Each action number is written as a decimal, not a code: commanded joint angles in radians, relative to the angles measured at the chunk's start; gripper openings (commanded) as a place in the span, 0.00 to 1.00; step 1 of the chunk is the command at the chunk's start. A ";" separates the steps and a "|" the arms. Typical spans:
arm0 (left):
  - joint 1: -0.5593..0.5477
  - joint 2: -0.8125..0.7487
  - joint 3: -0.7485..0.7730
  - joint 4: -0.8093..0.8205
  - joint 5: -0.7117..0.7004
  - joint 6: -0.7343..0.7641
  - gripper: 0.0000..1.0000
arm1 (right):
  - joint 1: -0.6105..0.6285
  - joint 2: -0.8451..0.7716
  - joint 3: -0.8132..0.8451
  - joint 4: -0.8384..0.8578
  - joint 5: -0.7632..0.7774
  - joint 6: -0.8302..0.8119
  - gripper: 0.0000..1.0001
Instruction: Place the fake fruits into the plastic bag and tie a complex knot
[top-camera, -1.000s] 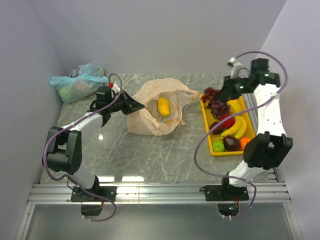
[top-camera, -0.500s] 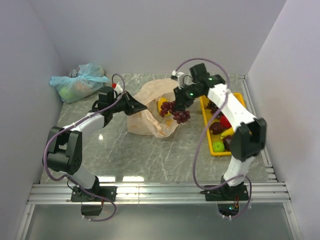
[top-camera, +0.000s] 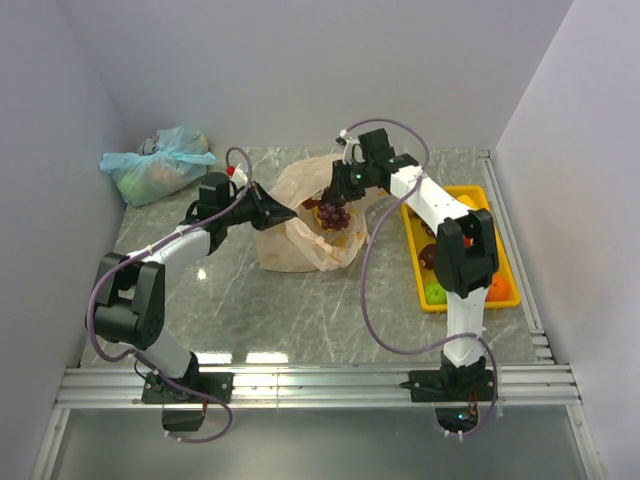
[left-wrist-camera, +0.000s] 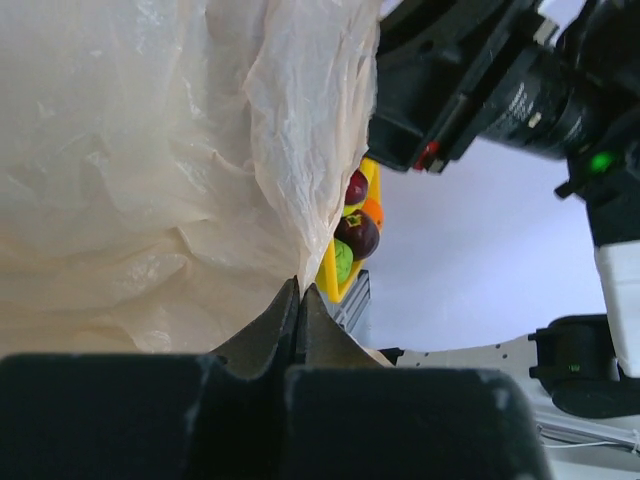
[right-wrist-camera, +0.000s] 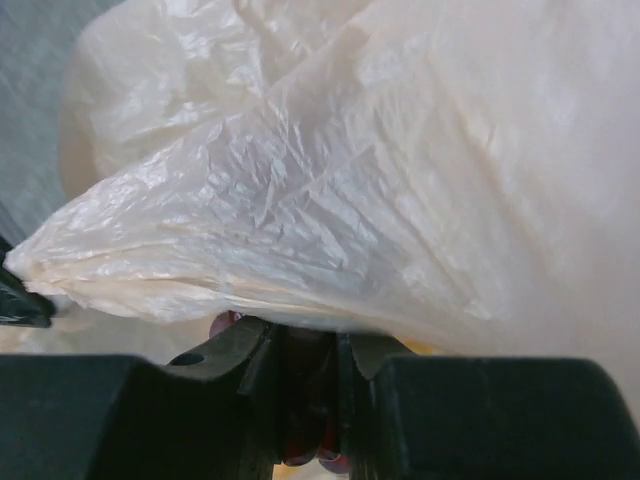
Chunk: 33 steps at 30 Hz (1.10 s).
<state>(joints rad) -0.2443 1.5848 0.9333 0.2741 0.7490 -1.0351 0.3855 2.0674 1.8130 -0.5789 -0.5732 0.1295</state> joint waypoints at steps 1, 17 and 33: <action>0.016 -0.003 0.030 0.048 0.026 -0.023 0.00 | 0.058 -0.138 -0.098 0.355 0.007 0.243 0.18; 0.050 -0.035 -0.014 0.022 0.029 0.018 0.00 | -0.084 -0.335 -0.161 -0.265 -0.181 -0.183 0.95; 0.042 -0.114 -0.074 -0.033 0.003 0.125 0.00 | -0.462 -0.589 -0.385 -0.540 0.288 -0.647 0.81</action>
<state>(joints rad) -0.1997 1.5028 0.8761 0.2306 0.7517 -0.9371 -0.0887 1.4925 1.4864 -1.1175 -0.4362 -0.4198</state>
